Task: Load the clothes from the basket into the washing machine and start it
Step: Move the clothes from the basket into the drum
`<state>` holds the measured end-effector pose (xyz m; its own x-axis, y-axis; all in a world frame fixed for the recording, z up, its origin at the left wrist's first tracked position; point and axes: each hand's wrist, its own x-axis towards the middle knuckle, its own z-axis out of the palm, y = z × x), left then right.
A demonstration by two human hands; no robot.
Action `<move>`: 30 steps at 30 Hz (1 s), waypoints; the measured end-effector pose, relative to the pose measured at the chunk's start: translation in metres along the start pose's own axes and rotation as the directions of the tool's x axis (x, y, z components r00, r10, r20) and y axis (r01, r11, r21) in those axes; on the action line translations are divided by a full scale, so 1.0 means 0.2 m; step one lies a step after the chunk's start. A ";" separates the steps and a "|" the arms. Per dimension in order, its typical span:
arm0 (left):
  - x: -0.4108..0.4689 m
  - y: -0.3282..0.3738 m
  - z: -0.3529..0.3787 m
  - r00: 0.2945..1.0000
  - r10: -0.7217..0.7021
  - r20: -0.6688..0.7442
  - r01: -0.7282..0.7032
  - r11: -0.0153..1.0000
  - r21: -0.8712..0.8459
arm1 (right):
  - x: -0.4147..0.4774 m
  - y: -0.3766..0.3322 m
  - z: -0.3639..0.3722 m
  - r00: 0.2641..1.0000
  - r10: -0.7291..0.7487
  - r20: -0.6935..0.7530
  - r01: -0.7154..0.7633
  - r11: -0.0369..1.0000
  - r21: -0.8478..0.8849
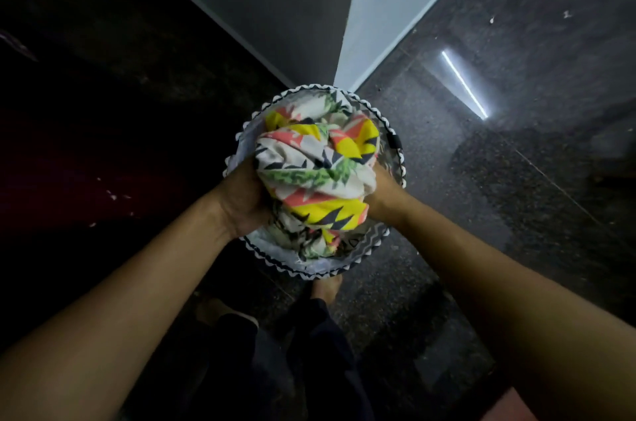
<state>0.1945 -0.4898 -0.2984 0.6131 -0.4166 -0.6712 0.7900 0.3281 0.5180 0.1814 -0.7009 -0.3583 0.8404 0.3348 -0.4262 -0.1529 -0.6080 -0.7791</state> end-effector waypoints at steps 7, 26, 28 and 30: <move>0.02 0.07 -0.16 0.962 0.093 -0.257 -0.048 0.983 0.177 | 0.03 -0.14 0.01 0.908 0.398 -0.132 -0.180 0.654 0.734; 0.12 0.00 -0.16 0.873 0.094 -0.479 0.124 0.907 0.403 | -0.06 -0.44 -0.04 0.908 0.073 -0.413 0.179 0.823 0.539; 0.12 0.02 -0.12 0.863 0.102 -0.496 0.080 0.940 0.333 | -0.10 -0.34 0.00 0.856 0.119 -0.504 0.110 0.909 0.402; 0.11 0.07 -0.06 0.905 0.079 -0.419 0.003 0.981 0.192 | -0.15 -0.23 0.04 0.893 0.161 -0.420 -0.034 0.955 0.294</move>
<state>0.2182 -0.4841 -0.3120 0.6149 0.0040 -0.7886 0.7783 0.1582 0.6077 0.1582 -0.6779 -0.3135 0.9443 -0.1014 -0.3129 -0.3275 -0.3800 -0.8651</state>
